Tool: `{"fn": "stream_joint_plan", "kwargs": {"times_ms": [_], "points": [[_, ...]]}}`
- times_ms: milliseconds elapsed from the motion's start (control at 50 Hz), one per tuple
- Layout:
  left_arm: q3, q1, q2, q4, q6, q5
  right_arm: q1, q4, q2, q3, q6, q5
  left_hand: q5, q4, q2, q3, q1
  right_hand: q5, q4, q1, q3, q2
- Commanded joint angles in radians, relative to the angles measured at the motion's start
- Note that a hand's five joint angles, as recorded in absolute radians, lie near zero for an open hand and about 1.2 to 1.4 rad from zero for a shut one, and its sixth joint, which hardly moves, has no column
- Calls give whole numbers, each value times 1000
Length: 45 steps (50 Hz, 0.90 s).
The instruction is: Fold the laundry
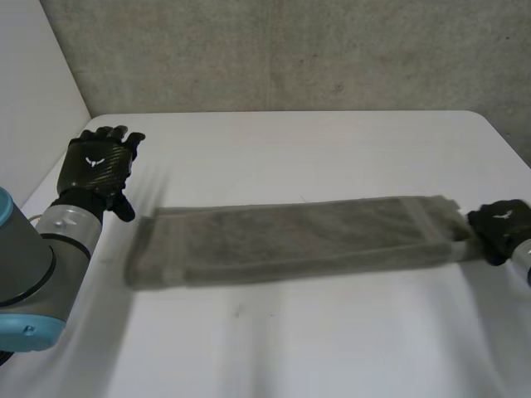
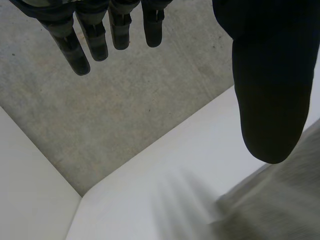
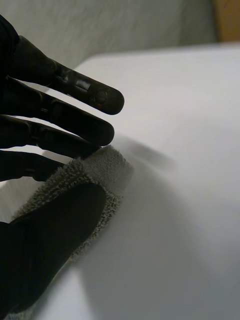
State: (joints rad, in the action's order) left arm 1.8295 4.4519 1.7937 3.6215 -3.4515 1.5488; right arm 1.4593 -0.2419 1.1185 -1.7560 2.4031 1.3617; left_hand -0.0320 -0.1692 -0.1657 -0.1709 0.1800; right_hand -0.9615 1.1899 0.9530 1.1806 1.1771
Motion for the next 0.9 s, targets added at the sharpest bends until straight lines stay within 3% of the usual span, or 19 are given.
{"fn": "stream_joint_plan", "kwargs": {"times_ms": [20, 160, 220, 260, 280, 360, 380, 420, 440, 480, 540, 740, 760, 780, 800, 820, 840, 860, 900], "points": [[1, -2, -10, 2, 0, 1, -83, -98, 18, 41, -105, 193, 32, -5, -9, -4, -5, -260, 206, 443, 216, 219], [4, -3, -14, 2, 0, 1, -106, -126, 60, 49, -202, 204, 32, -5, -9, -4, -5, -260, 206, 443, 216, 219], [4, -3, -17, 2, 0, 1, -11, -145, 123, 55, -196, 197, 32, -5, -9, -4, -5, -260, 206, 443, 216, 219], [5, -3, -22, 2, 0, 2, 125, -171, 185, 58, -182, 186, 32, -5, -9, -4, -5, -260, 206, 443, 216, 219], [5, -3, -26, 2, 0, 2, 125, -171, 185, 58, -182, 186, 32, -5, -9, -4, -5, -260, 206, 443, 216, 219], [7, -5, -33, 2, 0, 4, 358, -218, 213, 72, -170, 162, 32, -5, -9, -4, -5, -260, 206, 443, 216, 219], [7, -5, -33, 2, 0, 4, 358, -218, 213, 72, -170, 162, 32, -5, -9, -4, -5, -260, 206, 443, 216, 219], [14, -5, -37, 2, 0, 2, 540, -249, 175, 110, -171, 123, 32, -5, -9, -4, -5, -260, 206, 443, 216, 219], [14, -5, -37, 2, 0, 2, 541, -249, 175, 110, -171, 123, 32, -5, -9, -4, -5, -260, 206, 443, 216, 219], [14, -5, -40, 2, -2, 4, 683, -249, 95, 151, -176, 91, 32, -5, -9, -4, -5, -260, 206, 443, 216, 219], [16, -6, -42, 2, -2, 4, 783, -249, 19, 176, -176, 59, 32, -5, -9, -4, -5, -260, 206, 443, 216, 219], [22, -16, -40, 3, -5, 4, 949, -243, -178, 185, -180, 10, 32, -5, -9, -4, -5, -260, 206, 443, 216, 219], [22, -16, -40, 3, -5, 4, 952, -241, -193, 184, -179, 16, 32, -5, -9, -4, -5, -37, -16, 220, -7, -4], [22, -17, -39, 3, -5, 4, 952, -241, -193, 184, -179, 16, 32, -5, -9, -4, -5, -35, -19, 218, -9, -6], [24, -17, -37, 3, -5, 4, 952, -240, -193, 182, -176, 20, 32, -5, -9, -4, -5, 375, -428, -192, -419, -416], [24, -17, -37, 3, -5, 4, 952, -240, -193, 182, -176, 20, 32, -5, -9, -4, -5, 379, -433, -196, -423, -420], [27, -19, -34, 3, -5, 4, 949, -238, -181, 178, -171, 33, 32, -5, -9, -4, -5, 707, -761, -524, -752, -748], [30, -20, -31, 3, -5, 4, 946, -238, -165, 176, -164, 46, 32, -5, -9, -4, -5, 894, -947, -711, -938, -935], [33, -20, -30, 3, -5, 4, 946, -237, -123, 171, -153, 65, 32, -5, -9, -4, -5, 961, -1015, -778, -1006, -1003]]}}
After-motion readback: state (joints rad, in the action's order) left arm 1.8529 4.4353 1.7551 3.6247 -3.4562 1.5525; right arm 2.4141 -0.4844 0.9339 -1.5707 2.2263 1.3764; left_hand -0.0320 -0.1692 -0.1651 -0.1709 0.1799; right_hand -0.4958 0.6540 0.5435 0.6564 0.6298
